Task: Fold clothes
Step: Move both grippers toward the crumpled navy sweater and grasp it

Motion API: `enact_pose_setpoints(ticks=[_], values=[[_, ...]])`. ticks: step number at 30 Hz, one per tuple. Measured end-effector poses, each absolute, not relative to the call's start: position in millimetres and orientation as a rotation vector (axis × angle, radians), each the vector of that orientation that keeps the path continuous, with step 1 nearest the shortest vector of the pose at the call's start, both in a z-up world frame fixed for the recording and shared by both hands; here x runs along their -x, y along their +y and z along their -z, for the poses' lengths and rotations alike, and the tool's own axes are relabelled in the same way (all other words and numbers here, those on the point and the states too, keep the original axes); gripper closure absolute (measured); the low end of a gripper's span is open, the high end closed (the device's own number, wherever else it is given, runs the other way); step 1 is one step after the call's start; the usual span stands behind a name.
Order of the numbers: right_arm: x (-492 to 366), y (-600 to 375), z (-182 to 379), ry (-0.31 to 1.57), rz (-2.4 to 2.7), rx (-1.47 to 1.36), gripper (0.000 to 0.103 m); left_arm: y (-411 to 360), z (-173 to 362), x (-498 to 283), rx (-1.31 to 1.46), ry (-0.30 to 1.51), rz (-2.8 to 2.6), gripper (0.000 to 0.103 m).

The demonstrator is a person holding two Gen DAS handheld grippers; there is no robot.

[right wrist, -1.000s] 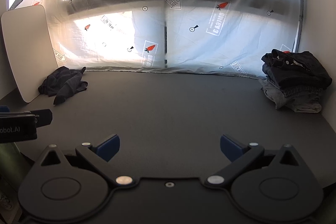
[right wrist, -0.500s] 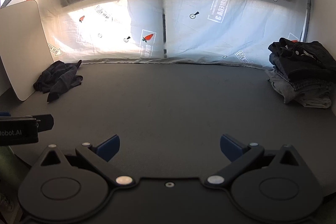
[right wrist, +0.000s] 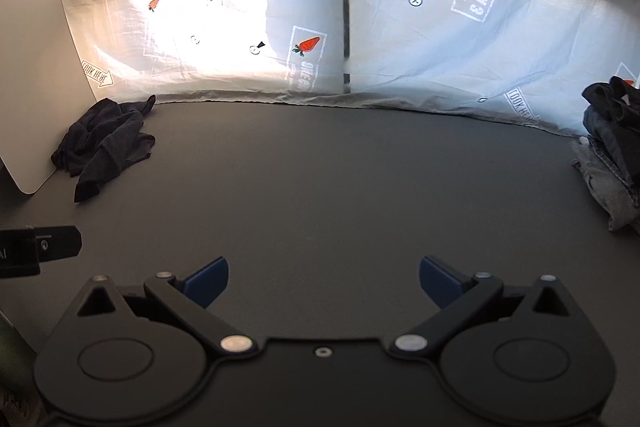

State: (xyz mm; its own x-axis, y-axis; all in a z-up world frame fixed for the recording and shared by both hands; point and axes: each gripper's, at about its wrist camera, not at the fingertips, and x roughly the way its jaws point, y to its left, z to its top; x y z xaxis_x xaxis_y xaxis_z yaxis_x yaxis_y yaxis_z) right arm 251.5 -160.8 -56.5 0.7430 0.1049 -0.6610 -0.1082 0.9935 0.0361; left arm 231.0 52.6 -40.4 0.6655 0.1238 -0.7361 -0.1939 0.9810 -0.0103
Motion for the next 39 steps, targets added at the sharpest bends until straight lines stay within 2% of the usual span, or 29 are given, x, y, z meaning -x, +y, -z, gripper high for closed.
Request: enact_pose_setpoints(ticks=[12,18,24,26,27,35,39], values=[[-417,25,92,0.754,-0.199,0.110,0.002,231,110,-393,0.124,0.981,-0.301,0.000],[-509,110,125,0.866,-0.286,0.057,0.016,301,151,-469,0.152,1.080,-0.351,0.000],[-574,185,146,0.873,-0.378,0.088,0.028,354,190,-525,0.176,1.164,-0.407,0.000],[-594,206,154,0.868,-0.410,0.082,0.035,367,199,-537,0.194,1.189,-0.417,0.000],[-600,215,157,0.865,-0.425,0.078,0.036,371,203,-542,0.200,1.201,-0.420,0.000],[-633,256,178,0.866,-0.588,-0.031,0.036,396,217,-550,0.341,1.206,-0.395,0.000],[-634,257,177,0.871,-0.643,-0.134,0.036,393,218,-550,0.326,1.194,-0.399,0.000]])
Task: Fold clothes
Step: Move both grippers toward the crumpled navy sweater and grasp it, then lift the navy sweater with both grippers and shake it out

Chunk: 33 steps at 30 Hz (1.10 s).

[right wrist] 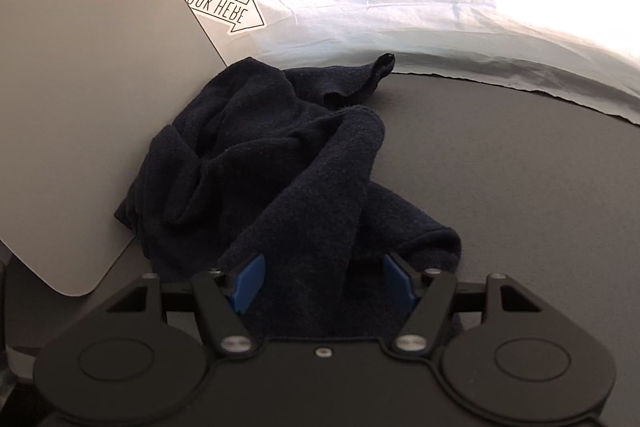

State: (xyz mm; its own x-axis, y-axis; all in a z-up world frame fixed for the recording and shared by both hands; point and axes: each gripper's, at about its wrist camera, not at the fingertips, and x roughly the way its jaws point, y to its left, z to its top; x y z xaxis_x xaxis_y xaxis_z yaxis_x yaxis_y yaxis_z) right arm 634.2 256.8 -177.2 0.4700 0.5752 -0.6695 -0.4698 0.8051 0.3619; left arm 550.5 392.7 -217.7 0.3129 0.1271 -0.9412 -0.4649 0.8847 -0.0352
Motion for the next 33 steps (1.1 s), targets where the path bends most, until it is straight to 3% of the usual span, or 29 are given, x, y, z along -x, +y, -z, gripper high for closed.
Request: enact_pose_setpoints(ticks=[3,5,8,9,10,11,13,20,26,33], values=[[-635,265,181,0.879,-0.670,-0.117,0.035,392,217,-550,0.333,1.191,-0.407,0.000],[-638,273,188,0.896,-0.682,-0.090,0.027,391,217,-550,0.334,1.187,-0.410,0.000],[-640,290,198,0.918,-0.670,0.026,0.029,393,218,-550,0.334,1.185,-0.408,0.000],[-637,294,199,0.888,-0.684,0.059,0.034,392,218,-549,0.333,1.183,-0.408,0.000],[-634,295,198,0.869,-0.699,0.066,0.051,392,217,-549,0.334,1.181,-0.409,0.000],[-631,294,196,0.860,-0.702,0.057,0.075,392,217,-548,0.335,1.180,-0.410,0.000],[-622,289,190,0.834,-0.689,0.055,0.084,391,214,-546,0.356,1.199,-0.433,0.000],[-589,190,171,0.722,-0.424,0.071,0.087,345,155,-505,0.257,1.099,-0.450,0.000],[-517,29,154,0.620,-0.126,0.196,0.088,288,131,-460,0.327,1.056,-0.407,0.002],[-425,-186,124,0.638,0.269,0.194,0.087,179,127,-411,0.351,1.044,-0.288,0.010]])
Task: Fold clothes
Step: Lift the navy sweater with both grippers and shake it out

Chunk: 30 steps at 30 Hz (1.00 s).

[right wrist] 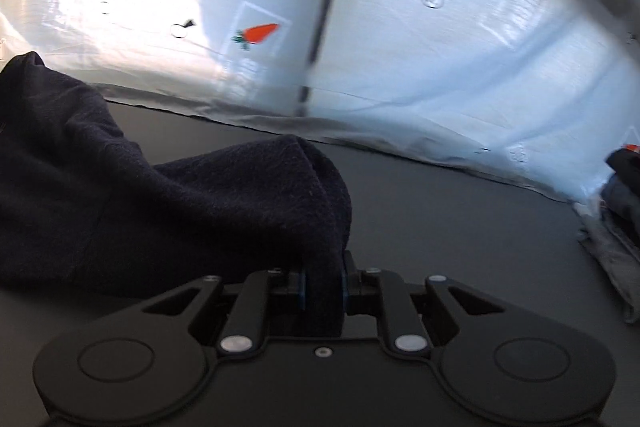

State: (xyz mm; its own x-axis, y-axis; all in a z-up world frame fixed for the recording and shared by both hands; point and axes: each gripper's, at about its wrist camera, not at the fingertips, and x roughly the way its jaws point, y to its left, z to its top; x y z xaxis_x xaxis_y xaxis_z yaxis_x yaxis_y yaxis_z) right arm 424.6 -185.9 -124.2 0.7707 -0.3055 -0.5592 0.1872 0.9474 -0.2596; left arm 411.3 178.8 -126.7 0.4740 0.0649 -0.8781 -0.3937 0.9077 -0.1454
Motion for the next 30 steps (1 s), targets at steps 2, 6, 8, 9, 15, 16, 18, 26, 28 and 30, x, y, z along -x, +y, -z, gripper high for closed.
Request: enact_pose_setpoints(ticks=[2,6,8,9,15,16,18,26,28,30], values=[[-401,-245,121,0.652,0.408,0.181,0.087,147,127,-397,0.344,1.034,-0.252,0.011],[-359,-338,118,0.725,0.653,0.153,0.083,103,134,-378,0.373,1.024,-0.185,0.016],[-342,-362,116,0.750,0.724,0.111,0.074,93,139,-380,0.402,1.034,-0.156,0.017],[-331,-370,115,0.756,0.742,0.053,0.071,92,138,-382,0.410,1.034,-0.149,0.018],[-297,-360,117,0.701,0.658,-0.361,0.056,90,138,-383,0.488,1.005,-0.127,0.018],[-297,-360,122,0.703,0.603,-0.476,0.055,95,138,-383,0.508,0.998,-0.121,0.018],[-297,-360,136,0.711,0.488,-0.747,0.055,106,139,-392,0.569,0.990,-0.092,0.018],[-275,-328,225,0.640,0.312,-1.566,0.056,140,161,-434,0.705,1.044,-0.018,0.024],[-270,-319,230,0.601,0.325,-1.605,0.057,143,169,-443,0.728,1.076,-0.010,0.032],[-269,-310,233,0.588,0.333,-1.621,0.061,145,178,-451,0.760,1.109,-0.003,0.041]])
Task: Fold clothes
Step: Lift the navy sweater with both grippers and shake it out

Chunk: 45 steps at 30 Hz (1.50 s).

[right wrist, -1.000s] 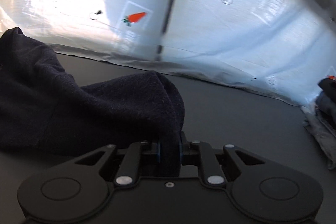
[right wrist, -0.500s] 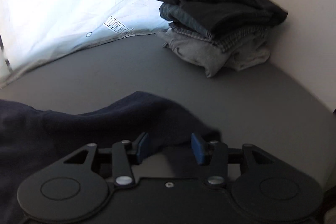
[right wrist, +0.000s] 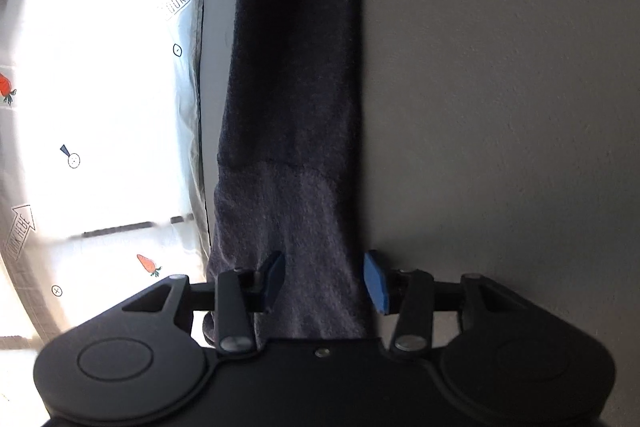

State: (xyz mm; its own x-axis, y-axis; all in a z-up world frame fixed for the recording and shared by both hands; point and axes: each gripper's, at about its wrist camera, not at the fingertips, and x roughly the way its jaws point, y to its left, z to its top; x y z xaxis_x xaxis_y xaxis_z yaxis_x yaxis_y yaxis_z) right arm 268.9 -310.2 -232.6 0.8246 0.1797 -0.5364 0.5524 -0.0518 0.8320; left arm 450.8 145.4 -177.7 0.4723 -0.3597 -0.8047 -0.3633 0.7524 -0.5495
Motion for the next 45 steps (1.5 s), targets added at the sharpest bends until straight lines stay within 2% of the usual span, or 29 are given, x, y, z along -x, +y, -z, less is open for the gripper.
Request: enact_pose_setpoints(ticks=[4,7,12,14,15,16,17,22,27,37,42,45], values=[[-273,-291,239,0.594,0.333,-1.624,0.078,147,192,-462,0.799,1.168,0.003,0.060],[-279,-277,238,0.617,0.336,-1.575,0.082,149,201,-463,0.869,1.185,0.007,0.068],[-293,-258,224,0.673,0.354,-1.441,0.080,158,215,-460,1.018,1.182,-0.011,0.070],[-297,-254,225,0.677,0.343,-1.443,0.079,160,219,-458,1.056,1.178,-0.020,0.074],[-299,-252,227,0.676,0.340,-1.455,0.081,161,221,-458,1.075,1.178,-0.027,0.080],[-301,-250,230,0.675,0.337,-1.468,0.092,161,222,-457,1.096,1.177,-0.033,0.085],[-303,-247,232,0.675,0.334,-1.480,0.095,162,224,-456,1.123,1.171,-0.036,0.086],[-311,-236,223,0.605,0.250,-1.488,0.099,162,205,-452,1.168,1.072,-0.006,0.090],[-318,-231,188,0.434,0.112,-1.524,0.100,160,154,-453,1.155,0.911,0.067,0.091],[-339,-203,73,0.167,-0.174,-1.337,0.100,151,4,-449,0.970,0.522,0.223,0.092],[-335,-294,6,0.053,-0.302,-1.259,0.100,150,-66,-419,0.903,0.357,0.288,0.092],[-319,-302,-30,-0.015,-0.376,-1.194,0.100,154,-104,-393,0.862,0.254,0.309,0.092]])
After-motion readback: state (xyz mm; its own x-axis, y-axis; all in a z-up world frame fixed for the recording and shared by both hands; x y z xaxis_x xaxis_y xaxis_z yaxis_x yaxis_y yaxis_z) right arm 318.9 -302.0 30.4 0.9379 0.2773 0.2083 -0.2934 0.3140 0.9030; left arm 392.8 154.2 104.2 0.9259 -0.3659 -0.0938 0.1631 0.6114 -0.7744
